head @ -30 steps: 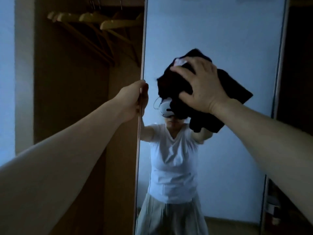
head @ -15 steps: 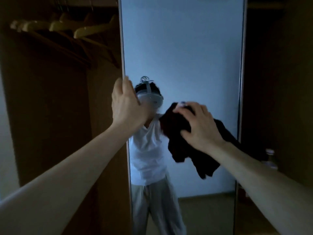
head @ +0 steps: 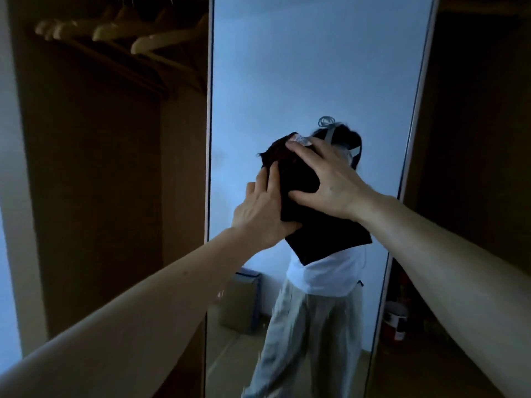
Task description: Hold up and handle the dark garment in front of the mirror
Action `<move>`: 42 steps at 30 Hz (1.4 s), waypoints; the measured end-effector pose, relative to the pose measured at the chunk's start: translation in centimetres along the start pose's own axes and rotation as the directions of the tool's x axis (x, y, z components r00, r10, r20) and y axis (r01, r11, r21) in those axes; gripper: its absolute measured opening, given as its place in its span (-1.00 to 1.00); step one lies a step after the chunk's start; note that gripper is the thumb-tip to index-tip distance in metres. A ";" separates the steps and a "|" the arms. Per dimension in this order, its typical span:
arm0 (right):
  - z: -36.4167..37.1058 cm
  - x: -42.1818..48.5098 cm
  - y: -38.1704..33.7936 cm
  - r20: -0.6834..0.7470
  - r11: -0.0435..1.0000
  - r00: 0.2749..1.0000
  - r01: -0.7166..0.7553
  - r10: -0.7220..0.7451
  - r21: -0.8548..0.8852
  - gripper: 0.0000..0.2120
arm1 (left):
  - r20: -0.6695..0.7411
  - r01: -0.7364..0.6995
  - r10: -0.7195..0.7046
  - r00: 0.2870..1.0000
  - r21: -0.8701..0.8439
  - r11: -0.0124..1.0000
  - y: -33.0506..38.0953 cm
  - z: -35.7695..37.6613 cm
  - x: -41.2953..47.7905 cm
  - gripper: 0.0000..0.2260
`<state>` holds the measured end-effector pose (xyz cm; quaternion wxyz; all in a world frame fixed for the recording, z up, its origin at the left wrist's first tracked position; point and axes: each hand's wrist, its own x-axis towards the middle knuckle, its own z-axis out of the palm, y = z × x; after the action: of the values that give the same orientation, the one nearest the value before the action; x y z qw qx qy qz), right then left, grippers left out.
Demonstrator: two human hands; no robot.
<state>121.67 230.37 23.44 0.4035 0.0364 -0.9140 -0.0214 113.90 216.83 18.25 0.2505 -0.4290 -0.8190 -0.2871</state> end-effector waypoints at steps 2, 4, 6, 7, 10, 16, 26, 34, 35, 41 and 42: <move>-0.2 0.0 0.1 0.032 1.000 0.999 0.014 -0.015 0.013 -0.18 | -0.009 0.017 -0.017 1.000 -0.014 1.000 0.1 -0.3 0.1 0.05; -0.9 -0.8 0.4 0.057 1.000 0.998 0.018 -0.018 0.004 -0.15 | -0.052 0.027 -0.029 0.998 -0.046 0.999 0.8 -0.2 0.2 0.04; -1.6 -2.2 1.2 0.037 0.998 0.999 0.027 -0.025 -0.059 -0.16 | -0.132 -0.032 0.032 0.991 0.003 0.999 2.1 0.1 0.7 -0.01; -2.0 -2.7 1.6 0.019 0.995 1.000 0.020 -0.018 -0.096 -0.17 | -0.161 -0.069 0.080 0.984 0.068 0.995 2.7 0.2 1.4 -0.05; -2.8 -2.8 2.7 -0.025 0.984 0.998 -0.054 0.051 -0.172 -0.22 | -0.185 -0.091 0.137 0.973 0.235 0.968 4.9 0.3 3.5 -0.16; 0.0 -5.1 2.9 -0.093 0.978 0.981 -0.178 0.168 -0.110 -0.26 | -0.176 -0.090 0.178 0.968 0.420 0.903 5.5 3.5 3.4 -0.34; 7.4 -11.6 3.0 -0.045 0.963 0.997 -0.076 0.067 -0.260 -0.37 | -0.132 -0.154 0.285 0.949 0.595 0.789 1.6 7.7 -2.4 -0.57; -3.8 -0.9 5.5 -0.201 0.938 0.973 -0.173 0.115 -0.300 -0.31 | -0.171 -0.100 0.186 0.968 0.418 0.903 8.8 -1.3 7.5 -0.31; -3.0 -1.2 5.3 -0.225 0.940 0.966 -0.190 0.127 -0.284 -0.33 | -0.163 -0.119 0.198 0.967 0.398 0.910 8.7 -0.9 7.2 -0.30; 6.1 -11.2 5.2 -0.255 0.936 0.950 -0.245 0.179 -0.254 -0.33 | -0.153 -0.229 0.327 0.933 0.451 0.863 5.4 8.2 0.3 -0.45; 7.3 -13.5 5.0 -0.213 0.935 0.958 -0.247 0.194 -0.256 -0.27 | -0.135 -0.259 0.351 0.926 0.450 0.855 5.2 9.7 -1.3 -0.47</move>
<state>125.11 236.59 8.97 0.4871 -0.1224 -0.8587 -0.1014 117.33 225.17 11.85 0.4660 -0.4562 -0.7511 -0.1028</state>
